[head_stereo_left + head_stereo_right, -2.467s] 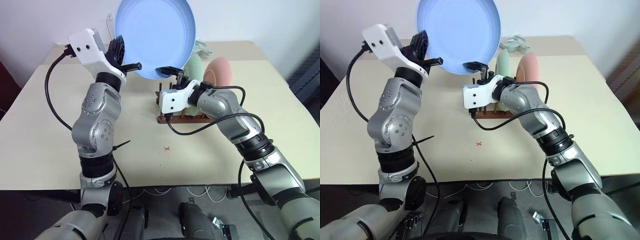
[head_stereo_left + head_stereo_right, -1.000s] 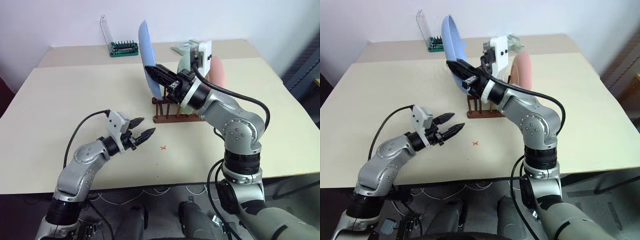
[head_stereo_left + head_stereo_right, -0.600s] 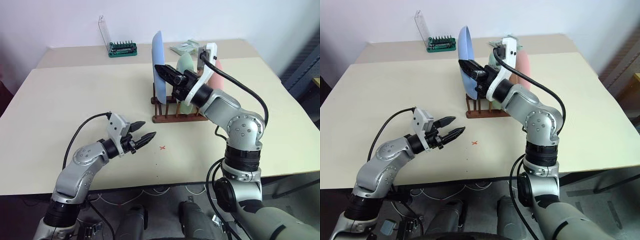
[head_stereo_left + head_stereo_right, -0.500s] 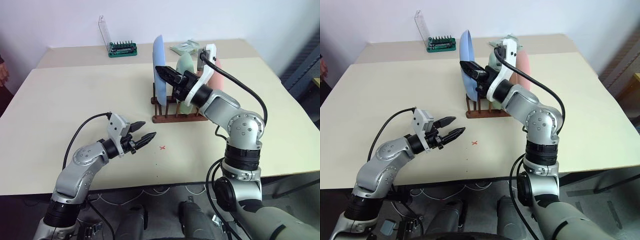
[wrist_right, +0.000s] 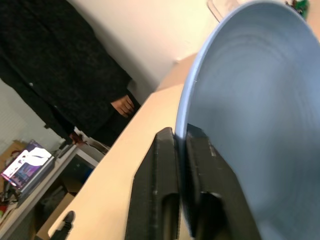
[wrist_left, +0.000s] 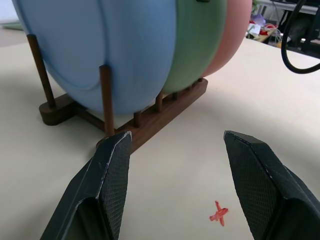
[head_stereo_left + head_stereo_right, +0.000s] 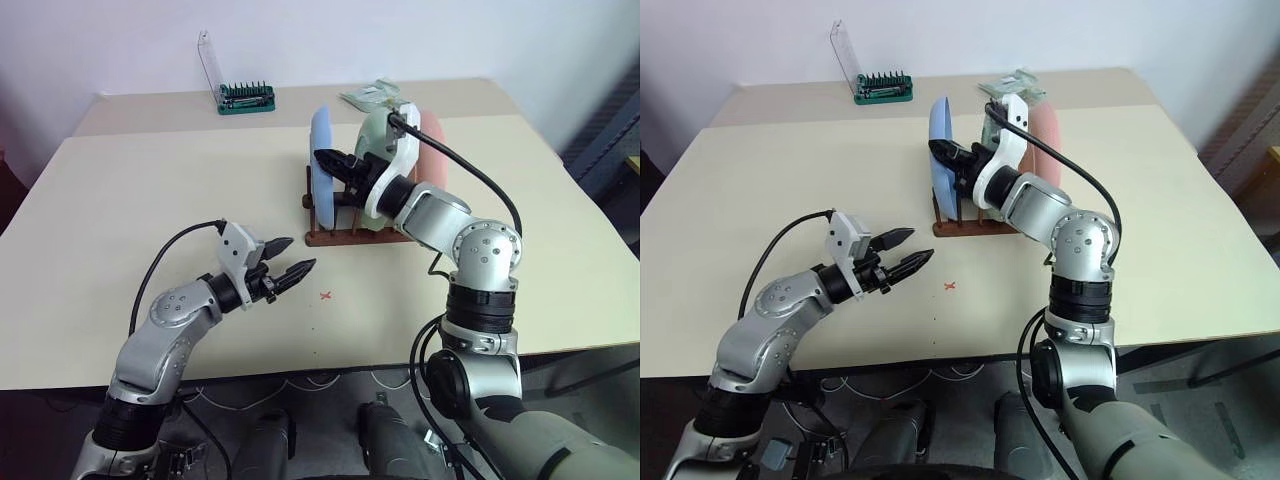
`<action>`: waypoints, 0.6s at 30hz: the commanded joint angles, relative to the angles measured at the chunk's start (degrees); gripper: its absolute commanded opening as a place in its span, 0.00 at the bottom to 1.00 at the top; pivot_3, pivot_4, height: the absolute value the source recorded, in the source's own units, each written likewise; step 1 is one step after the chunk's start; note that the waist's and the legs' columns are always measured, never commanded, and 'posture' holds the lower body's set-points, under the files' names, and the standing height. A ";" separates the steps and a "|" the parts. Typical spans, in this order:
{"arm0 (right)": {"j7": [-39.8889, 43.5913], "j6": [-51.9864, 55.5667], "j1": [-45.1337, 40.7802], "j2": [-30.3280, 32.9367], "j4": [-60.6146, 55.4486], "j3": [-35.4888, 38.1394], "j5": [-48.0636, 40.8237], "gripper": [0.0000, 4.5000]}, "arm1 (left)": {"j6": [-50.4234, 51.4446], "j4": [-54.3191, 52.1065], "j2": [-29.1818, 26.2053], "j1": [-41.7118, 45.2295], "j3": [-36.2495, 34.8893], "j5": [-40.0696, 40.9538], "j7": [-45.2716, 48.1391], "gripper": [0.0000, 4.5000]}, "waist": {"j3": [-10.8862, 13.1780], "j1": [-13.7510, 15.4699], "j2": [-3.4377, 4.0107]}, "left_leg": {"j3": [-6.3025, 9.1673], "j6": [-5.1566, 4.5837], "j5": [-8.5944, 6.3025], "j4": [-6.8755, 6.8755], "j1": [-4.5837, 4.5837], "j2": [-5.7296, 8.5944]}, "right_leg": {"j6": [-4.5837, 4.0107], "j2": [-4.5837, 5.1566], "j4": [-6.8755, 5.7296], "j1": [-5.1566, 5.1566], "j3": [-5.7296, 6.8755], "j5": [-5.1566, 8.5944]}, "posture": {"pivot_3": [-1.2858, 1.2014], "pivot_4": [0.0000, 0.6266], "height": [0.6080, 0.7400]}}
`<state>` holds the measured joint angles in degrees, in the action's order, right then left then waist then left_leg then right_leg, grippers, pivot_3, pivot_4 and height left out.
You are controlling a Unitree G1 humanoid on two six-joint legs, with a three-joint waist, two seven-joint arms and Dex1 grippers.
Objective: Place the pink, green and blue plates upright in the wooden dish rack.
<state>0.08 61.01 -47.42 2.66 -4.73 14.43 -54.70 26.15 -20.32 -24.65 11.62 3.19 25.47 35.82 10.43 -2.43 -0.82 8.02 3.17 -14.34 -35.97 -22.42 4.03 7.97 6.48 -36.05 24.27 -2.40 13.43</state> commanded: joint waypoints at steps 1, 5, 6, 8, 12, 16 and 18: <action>-0.74 -0.09 -1.53 -0.38 -1.13 0.49 -1.35 0.44 | 0.33 -2.29 0.03 0.83 -0.37 0.04 -0.51 0.68 | 0.00 -0.02 0.00 | 0.00 0.00 0.00 0.00 0.00 0.00 | 0.00 0.00 0.00 0.00 0.00 0.00 | 0.52 0.24 1.00; -0.72 -0.52 -1.54 -0.11 -1.26 0.15 -1.04 0.89 | 0.36 -1.99 -0.02 0.88 -0.48 0.05 -0.39 0.68 | 0.00 -0.05 0.00 | 0.00 0.00 0.00 0.00 0.00 0.00 | 0.00 -0.01 0.00 0.00 0.00 0.00 | 0.52 0.24 1.00; -0.67 -0.55 -1.55 -0.03 -1.32 0.03 -0.97 0.99 | 0.39 -1.99 -0.03 0.88 -0.50 0.07 -0.39 0.68 | 0.00 -0.05 0.00 | 0.00 0.00 0.00 0.00 0.00 0.00 | 0.00 -0.01 0.00 0.00 0.00 0.00 | 0.52 0.24 1.00; -0.22 -0.79 -1.60 0.58 -1.80 -0.65 -0.21 0.99 | 0.33 -1.98 -0.06 0.77 -0.53 0.10 -0.32 0.68 | 0.00 -0.04 0.00 | 0.00 0.00 0.00 0.00 0.00 0.00 | 0.00 -0.01 0.00 0.00 0.00 0.00 | 0.52 0.24 1.00; 3.49 -2.79 -2.74 5.32 -5.12 -4.65 4.15 0.99 | 0.26 -2.12 -0.16 0.41 -0.66 0.23 -0.17 0.68 | 0.00 -0.04 0.01 | 0.00 0.00 0.00 0.00 0.00 0.00 | 0.00 -0.01 0.00 0.00 0.00 0.00 | 0.52 0.24 1.00; 6.77 -3.47 -5.10 9.25 -7.84 -5.12 4.16 0.99 | -0.07 -2.00 -0.08 -0.01 -0.56 0.19 0.00 0.68 | 0.03 -0.01 0.04 | -0.01 0.00 0.00 -0.02 -0.02 0.00 | 0.01 -0.01 0.02 0.00 0.00 0.01 | 0.52 0.24 1.00; 8.51 -3.48 -6.01 12.29 -9.13 -6.21 5.89 0.99 | 0.12 -2.22 0.08 0.04 -0.40 0.19 -0.20 0.68 | 0.03 -0.06 0.04 | -0.01 0.00 0.00 -0.01 -0.01 -0.01 | 0.01 -0.01 0.01 0.00 0.00 0.01 | 0.52 0.24 1.00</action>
<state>6.98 58.44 -51.99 13.62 -11.05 8.62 -49.53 26.89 -20.41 -24.61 11.62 3.24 25.49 35.54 10.45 -2.49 -0.78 8.01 3.17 -14.34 -35.98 -22.43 4.01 7.98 6.47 -36.03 24.27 -2.39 13.44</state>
